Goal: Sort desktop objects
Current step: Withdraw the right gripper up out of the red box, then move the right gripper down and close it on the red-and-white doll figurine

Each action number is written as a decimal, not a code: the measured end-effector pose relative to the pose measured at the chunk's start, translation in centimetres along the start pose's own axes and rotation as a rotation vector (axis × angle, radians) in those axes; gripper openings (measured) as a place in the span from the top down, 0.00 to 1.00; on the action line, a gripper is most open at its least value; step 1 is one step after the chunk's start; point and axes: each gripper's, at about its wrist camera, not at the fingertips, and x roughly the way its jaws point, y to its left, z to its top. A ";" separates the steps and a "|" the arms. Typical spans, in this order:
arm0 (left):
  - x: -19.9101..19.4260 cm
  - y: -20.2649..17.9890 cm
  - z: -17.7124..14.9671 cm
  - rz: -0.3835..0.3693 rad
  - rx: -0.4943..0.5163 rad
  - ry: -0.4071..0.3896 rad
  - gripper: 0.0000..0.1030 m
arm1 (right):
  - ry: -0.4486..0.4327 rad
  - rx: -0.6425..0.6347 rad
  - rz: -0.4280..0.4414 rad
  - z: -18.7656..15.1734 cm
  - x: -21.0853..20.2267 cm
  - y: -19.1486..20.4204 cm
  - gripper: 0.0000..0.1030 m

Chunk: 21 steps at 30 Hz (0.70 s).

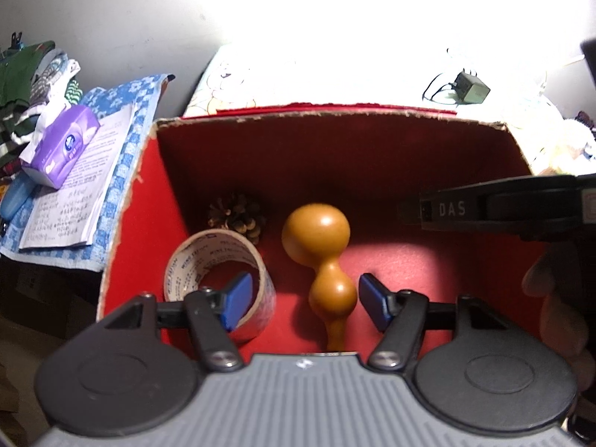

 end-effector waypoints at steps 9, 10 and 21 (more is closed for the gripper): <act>-3.4 3.2 -0.8 -0.066 -0.074 -0.087 0.13 | -0.095 0.068 0.021 -0.4 -1.5 -1.0 0.84; -3.9 3.6 -1.0 -0.069 -0.080 -0.104 0.12 | -0.119 0.076 0.022 -0.6 -1.9 -1.1 0.84; -7.9 5.0 -4.1 -0.071 -0.099 -0.178 0.19 | -0.296 0.098 0.207 -3.4 -7.5 -0.8 0.80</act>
